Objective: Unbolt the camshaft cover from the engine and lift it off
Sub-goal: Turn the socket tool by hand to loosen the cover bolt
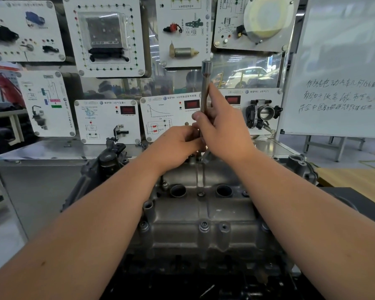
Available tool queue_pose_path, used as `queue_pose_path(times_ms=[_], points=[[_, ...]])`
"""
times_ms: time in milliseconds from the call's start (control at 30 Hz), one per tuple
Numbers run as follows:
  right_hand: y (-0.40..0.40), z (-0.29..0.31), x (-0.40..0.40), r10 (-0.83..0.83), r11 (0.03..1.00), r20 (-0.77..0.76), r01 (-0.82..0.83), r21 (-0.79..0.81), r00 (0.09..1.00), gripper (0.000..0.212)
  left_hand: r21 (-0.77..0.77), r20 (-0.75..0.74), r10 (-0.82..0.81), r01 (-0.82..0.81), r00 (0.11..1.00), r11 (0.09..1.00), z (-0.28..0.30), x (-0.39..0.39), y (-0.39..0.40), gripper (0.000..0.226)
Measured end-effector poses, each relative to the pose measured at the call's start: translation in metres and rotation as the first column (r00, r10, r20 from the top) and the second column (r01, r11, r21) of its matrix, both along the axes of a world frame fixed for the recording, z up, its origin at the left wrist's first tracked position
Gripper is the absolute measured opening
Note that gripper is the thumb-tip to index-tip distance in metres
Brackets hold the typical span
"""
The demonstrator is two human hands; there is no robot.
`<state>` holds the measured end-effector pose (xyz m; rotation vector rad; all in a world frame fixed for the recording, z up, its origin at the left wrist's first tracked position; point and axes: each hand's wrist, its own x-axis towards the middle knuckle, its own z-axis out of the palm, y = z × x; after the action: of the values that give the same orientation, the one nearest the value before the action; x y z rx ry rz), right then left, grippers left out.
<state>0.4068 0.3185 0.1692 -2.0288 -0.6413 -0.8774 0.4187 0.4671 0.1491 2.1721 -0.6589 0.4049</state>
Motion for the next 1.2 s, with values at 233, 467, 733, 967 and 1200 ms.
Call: queue_pose_path(times_ms=[233,467,733,967,1200], points=[[0.0009,0.0009,-0.0021,-0.037,0.999,0.042,0.036,0.032,0.998,0.063,0.004,0.010,0.009,-0.009,1.000,1.000,0.0004,0.0000,-0.0005,0.022],[0.0013,0.0005,-0.0023,-0.026,0.999,0.044,0.025,0.025,0.999,0.065,0.019,0.014,0.005,-0.005,1.000,1.000,0.0019,-0.0022,-0.0008,0.018],[0.0003,0.0013,-0.0013,-0.015,1.000,0.022,0.016,-0.004,1.000,0.059,0.008,0.014,0.027,-0.028,1.000,1.000,0.0009,-0.0012,-0.0017,0.020],[0.0000,0.0016,-0.0004,-0.032,0.999,0.033,0.030,0.039,0.999,0.059,0.029,0.028,0.049,-0.049,0.998,0.998,0.0030,-0.0006,-0.0016,0.026],[0.0004,0.0020,-0.0028,-0.048,0.998,0.059,0.046,0.035,0.997,0.060,0.022,0.019,0.019,-0.019,1.000,1.000,0.0023,-0.0023,-0.0011,0.021]])
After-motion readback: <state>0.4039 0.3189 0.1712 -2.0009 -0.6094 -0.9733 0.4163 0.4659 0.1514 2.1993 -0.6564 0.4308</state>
